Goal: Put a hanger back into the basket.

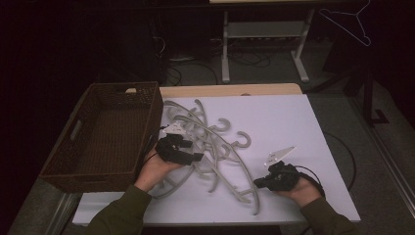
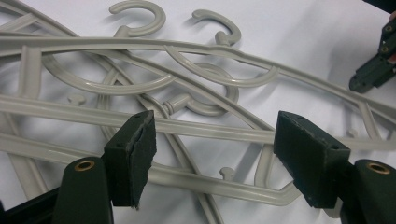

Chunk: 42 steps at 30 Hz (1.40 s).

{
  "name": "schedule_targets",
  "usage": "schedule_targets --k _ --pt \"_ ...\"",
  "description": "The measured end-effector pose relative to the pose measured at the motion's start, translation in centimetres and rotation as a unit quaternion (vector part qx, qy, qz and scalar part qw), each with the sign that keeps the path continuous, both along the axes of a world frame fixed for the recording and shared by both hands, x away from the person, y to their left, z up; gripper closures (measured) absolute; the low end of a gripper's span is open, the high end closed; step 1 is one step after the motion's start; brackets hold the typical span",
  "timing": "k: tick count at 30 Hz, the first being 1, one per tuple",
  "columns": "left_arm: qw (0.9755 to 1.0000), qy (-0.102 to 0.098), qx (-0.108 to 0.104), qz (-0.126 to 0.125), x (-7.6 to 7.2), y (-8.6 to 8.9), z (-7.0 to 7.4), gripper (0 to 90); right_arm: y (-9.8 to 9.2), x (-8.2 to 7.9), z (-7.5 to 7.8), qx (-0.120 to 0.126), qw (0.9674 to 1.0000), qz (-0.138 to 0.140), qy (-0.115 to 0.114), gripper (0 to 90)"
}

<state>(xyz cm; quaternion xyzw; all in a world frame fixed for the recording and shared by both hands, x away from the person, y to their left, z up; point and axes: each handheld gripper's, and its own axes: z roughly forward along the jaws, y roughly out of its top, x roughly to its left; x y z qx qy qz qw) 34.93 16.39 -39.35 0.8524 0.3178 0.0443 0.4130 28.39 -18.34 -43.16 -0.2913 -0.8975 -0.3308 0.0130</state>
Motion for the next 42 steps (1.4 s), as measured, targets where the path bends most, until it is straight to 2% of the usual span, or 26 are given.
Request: schedule_targets --k 4,12,16,18,21,24,26,27,29,33,35,36,38,42 --pt "1.0000 0.001 0.000 -0.001 0.0 0.0 0.0 30.1 0.5 -0.2 0.1 0.003 0.9999 0.012 -0.002 89.7" --pt "1.0000 -0.003 0.003 -0.004 0.2 -0.3 0.1 32.7 0.4 -0.2 0.2 0.011 0.9999 0.003 -0.006 88.8" --pt "0.9998 -0.010 0.013 -0.007 0.8 -0.7 0.3 33.6 0.1 -0.1 0.5 0.021 0.9996 -0.013 -0.015 78.4" --pt "0.9999 -0.010 0.010 -0.002 1.2 -0.8 0.3 34.0 0.0 0.0 0.5 0.025 0.9992 -0.019 -0.023 71.9" --pt "0.9998 -0.011 0.017 -0.002 1.6 -0.8 0.2 34.1 0.0 0.2 0.8 0.039 0.9981 -0.041 -0.022 59.5" --pt "0.9999 -0.010 0.012 0.003 1.8 -0.9 0.1 34.0 0.6 0.6 0.9 0.050 0.9965 -0.063 -0.021 53.7" --pt "0.9999 -0.009 0.010 0.006 1.7 -0.9 0.1 34.0 1.5 1.0 0.8 0.043 0.9960 -0.077 -0.018 53.2" --pt "0.9999 -0.011 0.011 0.004 1.7 -0.9 0.1 34.0 1.9 1.3 0.6 0.035 0.9957 -0.081 -0.029 53.3" --pt "0.9998 -0.012 0.016 0.001 1.6 -0.9 0.2 34.0 2.7 2.1 0.4 0.026 0.9947 -0.097 -0.025 54.0" --pt "0.9999 -0.011 0.009 0.003 1.4 -0.9 0.1 33.9 3.6 3.4 -0.5 0.007 0.9922 -0.123 -0.021 57.8" --pt "0.9998 -0.011 0.013 0.000 1.5 -0.7 0.1 34.0 4.1 3.7 -0.9 0.005 0.9922 -0.123 -0.017 60.4" --pt "0.9998 -0.012 0.012 0.001 1.4 -0.7 0.1 34.0 4.3 3.9 -1.0 -0.006 0.9921 -0.123 -0.024 64.0" --pt "0.9999 -0.013 0.011 0.000 1.4 -0.7 0.2 34.0 4.6 4.0 -0.9 -0.010 0.9916 -0.125 -0.032 68.5" --pt "0.9999 -0.014 0.007 0.001 1.4 -0.9 0.3 34.0 4.4 4.0 -0.9 -0.013 0.9916 -0.125 -0.031 70.6"
